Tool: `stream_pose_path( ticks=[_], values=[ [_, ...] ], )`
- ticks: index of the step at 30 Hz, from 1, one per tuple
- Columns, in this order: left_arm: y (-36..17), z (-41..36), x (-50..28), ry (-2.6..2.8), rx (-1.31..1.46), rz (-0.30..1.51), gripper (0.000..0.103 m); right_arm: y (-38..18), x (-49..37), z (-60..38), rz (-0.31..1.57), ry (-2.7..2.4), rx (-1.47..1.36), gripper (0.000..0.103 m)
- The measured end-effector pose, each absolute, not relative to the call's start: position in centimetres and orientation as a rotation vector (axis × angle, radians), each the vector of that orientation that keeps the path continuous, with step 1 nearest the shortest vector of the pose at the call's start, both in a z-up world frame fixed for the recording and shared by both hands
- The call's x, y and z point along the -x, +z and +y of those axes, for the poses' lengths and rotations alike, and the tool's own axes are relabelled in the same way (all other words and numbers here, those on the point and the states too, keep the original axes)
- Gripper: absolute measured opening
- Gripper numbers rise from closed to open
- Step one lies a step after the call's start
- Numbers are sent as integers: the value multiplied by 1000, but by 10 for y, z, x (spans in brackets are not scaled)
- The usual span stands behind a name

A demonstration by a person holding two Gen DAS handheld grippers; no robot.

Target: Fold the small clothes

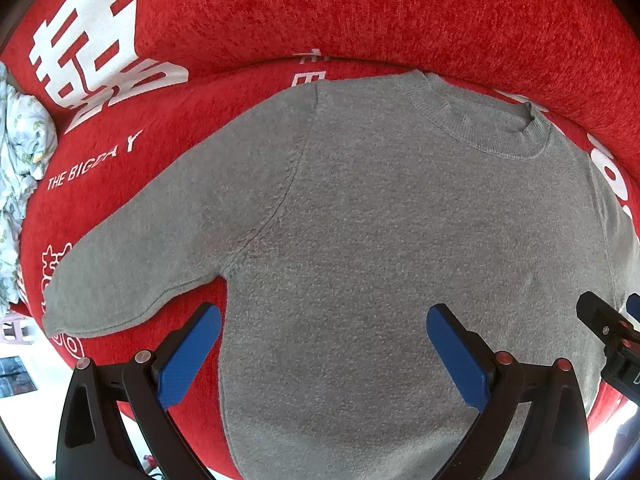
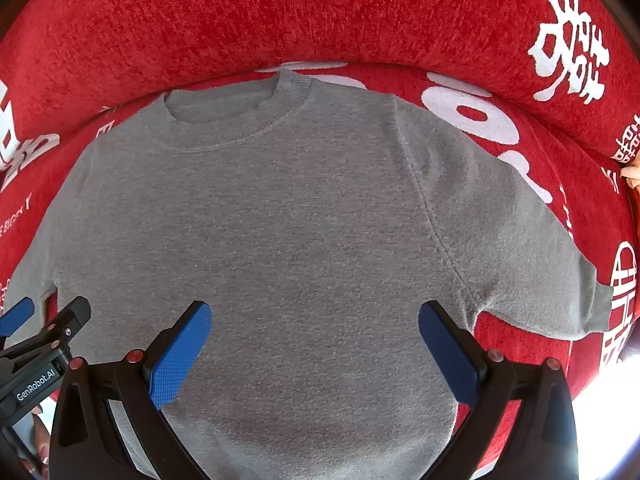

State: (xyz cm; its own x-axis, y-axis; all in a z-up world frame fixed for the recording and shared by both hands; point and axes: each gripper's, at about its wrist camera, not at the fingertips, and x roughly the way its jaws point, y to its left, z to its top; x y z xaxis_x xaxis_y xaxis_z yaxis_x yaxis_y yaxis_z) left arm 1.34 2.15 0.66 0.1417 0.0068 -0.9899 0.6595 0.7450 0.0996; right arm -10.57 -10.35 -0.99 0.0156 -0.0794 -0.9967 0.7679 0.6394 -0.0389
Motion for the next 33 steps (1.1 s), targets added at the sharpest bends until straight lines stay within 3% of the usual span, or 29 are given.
stream_pose_path(
  ticks=[33],
  values=[
    [4,52,-33,-529,-485,1393,103,1,95,-89,1374,-709,-629,103]
  ],
)
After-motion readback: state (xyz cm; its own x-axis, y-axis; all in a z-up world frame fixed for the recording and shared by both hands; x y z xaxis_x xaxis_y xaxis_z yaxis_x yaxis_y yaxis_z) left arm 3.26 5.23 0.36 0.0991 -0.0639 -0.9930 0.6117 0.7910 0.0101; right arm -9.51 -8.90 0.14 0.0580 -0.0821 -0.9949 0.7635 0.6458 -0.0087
